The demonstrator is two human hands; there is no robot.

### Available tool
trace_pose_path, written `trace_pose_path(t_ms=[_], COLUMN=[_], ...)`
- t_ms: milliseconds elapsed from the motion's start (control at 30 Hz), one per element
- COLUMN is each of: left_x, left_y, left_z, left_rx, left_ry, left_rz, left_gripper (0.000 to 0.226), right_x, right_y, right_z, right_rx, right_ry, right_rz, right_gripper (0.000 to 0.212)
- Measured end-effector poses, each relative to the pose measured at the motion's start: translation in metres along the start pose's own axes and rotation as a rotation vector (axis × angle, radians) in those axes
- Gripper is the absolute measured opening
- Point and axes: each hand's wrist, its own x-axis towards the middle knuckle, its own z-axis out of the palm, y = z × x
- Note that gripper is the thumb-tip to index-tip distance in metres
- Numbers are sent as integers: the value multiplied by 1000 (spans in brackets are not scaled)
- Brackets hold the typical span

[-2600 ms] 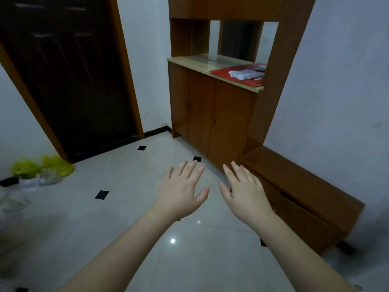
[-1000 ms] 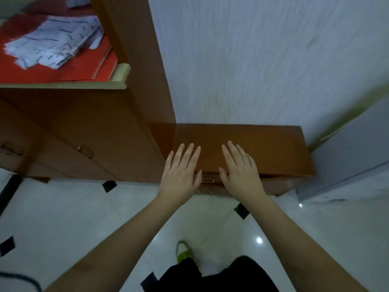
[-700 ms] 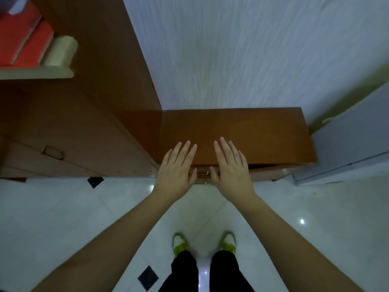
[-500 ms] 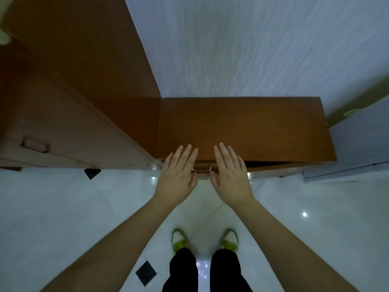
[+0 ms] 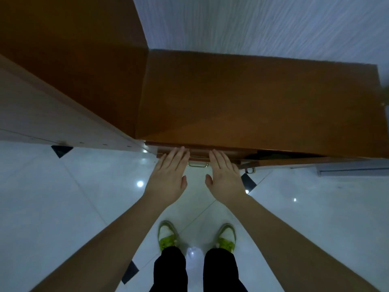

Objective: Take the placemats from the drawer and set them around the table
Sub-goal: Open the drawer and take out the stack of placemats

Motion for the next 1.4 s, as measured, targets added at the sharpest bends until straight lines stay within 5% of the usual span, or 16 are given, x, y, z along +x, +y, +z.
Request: trace_pose_path(t_ms=[500, 833, 1133, 1233, 1400], left_x=[40, 22, -15, -31, -43], left_y=[-14, -20, -17, -17, -10], left_z=[94, 93, 98, 100, 91], left_rx=[2, -37, 27, 6, -29], left_ry=[-118, 174, 124, 75, -2], left_rz=[56, 185, 63, 85, 61], left_gripper=[68, 76, 87, 84, 80], right_x=[67, 55, -5, -31, -59], right_y=[24, 22, 17, 10, 6], right_z=[90, 104, 109, 97, 67], right_rx=[-55, -48, -79, -82, 40], right_ry=[-210, -229, -385, -286, 163], right_rz=[84, 89, 25, -52, -113], right_gripper=[72, 78, 79, 72, 56])
